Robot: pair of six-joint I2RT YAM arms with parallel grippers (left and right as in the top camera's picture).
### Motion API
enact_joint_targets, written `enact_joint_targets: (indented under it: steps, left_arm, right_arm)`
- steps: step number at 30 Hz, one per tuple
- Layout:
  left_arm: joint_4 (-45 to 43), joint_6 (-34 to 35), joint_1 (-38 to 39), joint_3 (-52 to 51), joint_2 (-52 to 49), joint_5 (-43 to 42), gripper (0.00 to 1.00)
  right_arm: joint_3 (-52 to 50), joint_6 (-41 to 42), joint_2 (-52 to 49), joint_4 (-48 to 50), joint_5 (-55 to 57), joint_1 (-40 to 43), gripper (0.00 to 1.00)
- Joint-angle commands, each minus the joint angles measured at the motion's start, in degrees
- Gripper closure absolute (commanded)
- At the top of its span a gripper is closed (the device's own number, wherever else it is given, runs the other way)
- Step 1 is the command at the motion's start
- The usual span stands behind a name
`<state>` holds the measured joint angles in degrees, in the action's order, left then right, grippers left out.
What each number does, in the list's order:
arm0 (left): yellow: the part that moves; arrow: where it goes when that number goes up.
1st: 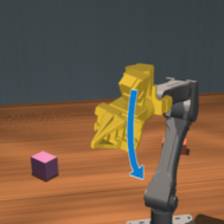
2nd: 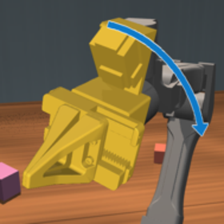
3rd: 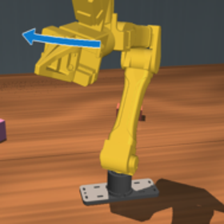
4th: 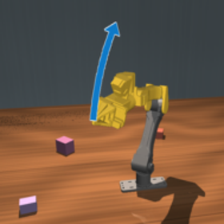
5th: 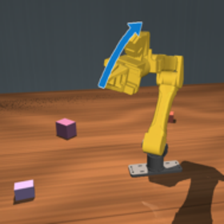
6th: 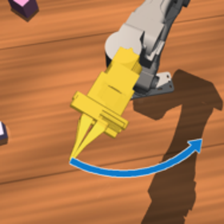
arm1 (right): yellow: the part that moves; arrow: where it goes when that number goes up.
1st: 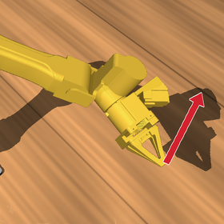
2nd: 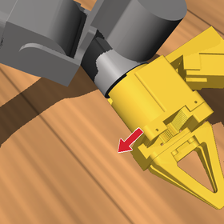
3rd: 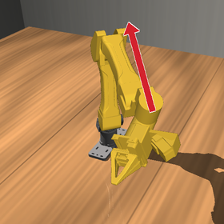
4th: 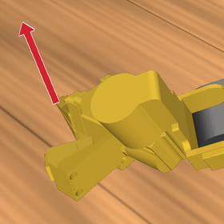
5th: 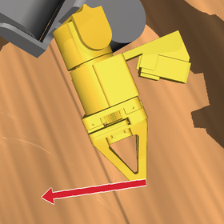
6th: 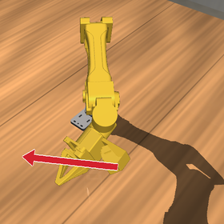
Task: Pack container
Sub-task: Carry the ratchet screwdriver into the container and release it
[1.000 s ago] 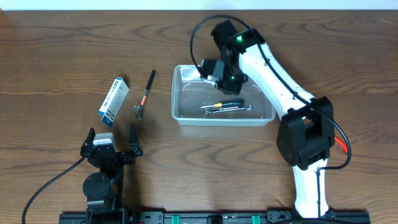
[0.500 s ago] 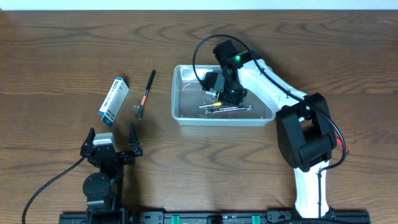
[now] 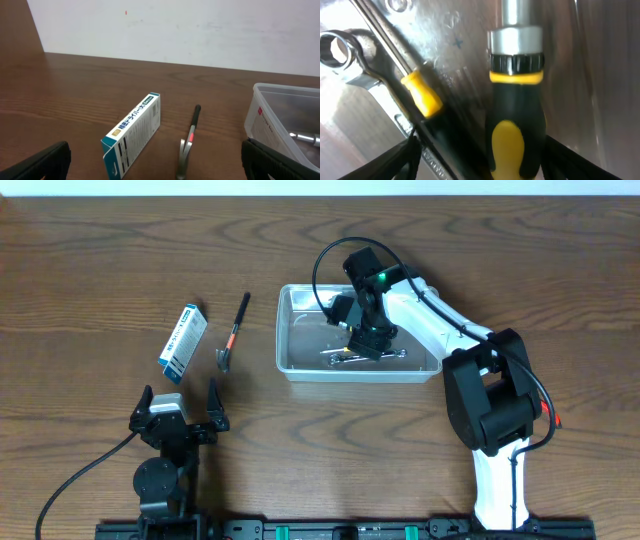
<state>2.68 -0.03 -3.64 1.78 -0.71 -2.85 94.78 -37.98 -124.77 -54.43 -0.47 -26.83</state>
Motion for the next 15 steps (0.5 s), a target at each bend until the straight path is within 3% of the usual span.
enact_joint_targets:
  steps: [1,7,11,15]
  left_arm:
    - [0.92,-0.35,0.24,-1.55,-0.02,0.07,0.02]
    - [0.92,-0.35,0.24,-1.55,-0.02,0.07,0.02]
    - [0.92,-0.35,0.24,-1.55,-0.02,0.07,0.02]
    - [0.92,-0.35,0.24,-1.55,-0.02,0.04,0.02]
  right_arm:
    - [3.54,4.35,5.77,-0.83,0.5,0.66,0.22]
    - [8.79,11.89,12.76,-5.01,1.84,1.31,0.23]
    - [12.63,22.4,16.7,-11.21,10.45,3.65,0.37]
    - [13.42,32.74,19.39,-16.5,11.69,9.51,0.37]
